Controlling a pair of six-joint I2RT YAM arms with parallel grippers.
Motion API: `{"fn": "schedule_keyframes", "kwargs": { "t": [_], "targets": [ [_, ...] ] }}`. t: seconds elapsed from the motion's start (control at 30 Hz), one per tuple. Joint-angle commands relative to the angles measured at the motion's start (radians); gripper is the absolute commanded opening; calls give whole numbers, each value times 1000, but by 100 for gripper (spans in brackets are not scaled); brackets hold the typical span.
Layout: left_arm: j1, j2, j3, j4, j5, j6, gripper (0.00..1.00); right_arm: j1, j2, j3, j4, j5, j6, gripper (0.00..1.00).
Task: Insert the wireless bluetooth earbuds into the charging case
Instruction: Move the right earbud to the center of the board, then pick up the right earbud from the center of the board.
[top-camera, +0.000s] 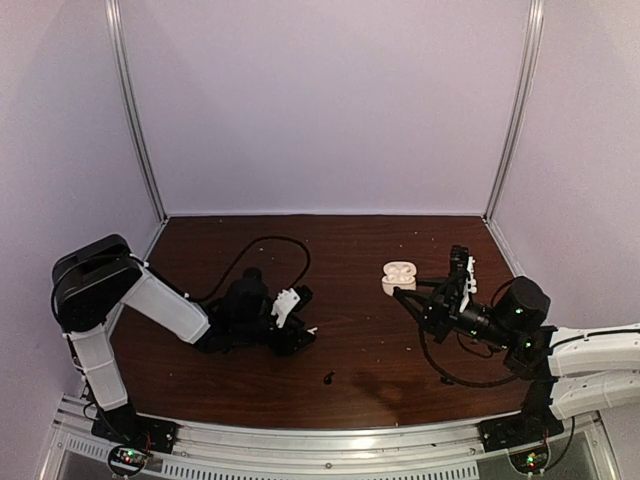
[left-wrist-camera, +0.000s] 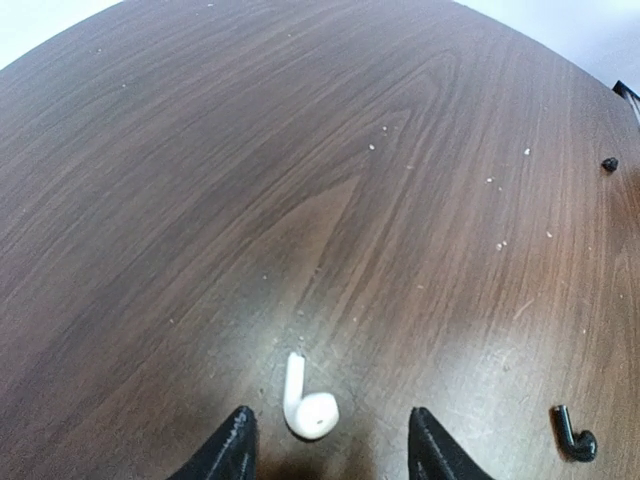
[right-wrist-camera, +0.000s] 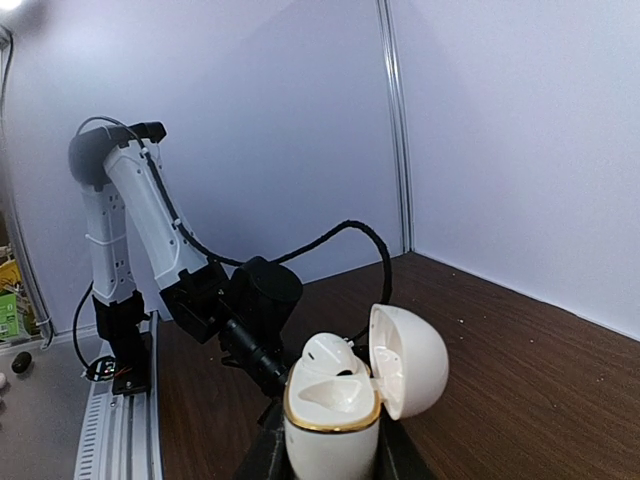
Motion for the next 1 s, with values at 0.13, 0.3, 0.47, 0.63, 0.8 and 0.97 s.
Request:
{"fn": "schedule_keyframes", "kwargs": {
  "t": [0.13,0.3,0.47,0.63,0.8,0.97],
  "targets": [
    [-29,2,-157,400,-92,-7,53,-7,-17,-8,6,8,-3,0],
    [-48,52,-166,459,-146,-34,49,-7,-16,-11,4,13,-4,0],
    [-68,98,-142,456,-189,-41,45,-8,-11,-13,10,17,-2,0],
    [-70,125,-121,423,-244,-49,41,-10,-13,-14,8,20,-7,0],
    [-72,133,-99,374,-286,-50,36,-12,-11,-20,15,21,-5,0],
    [-72,143,-79,340,-302,-52,35,-16,-14,-23,18,22,-5,0]
  ]
}}
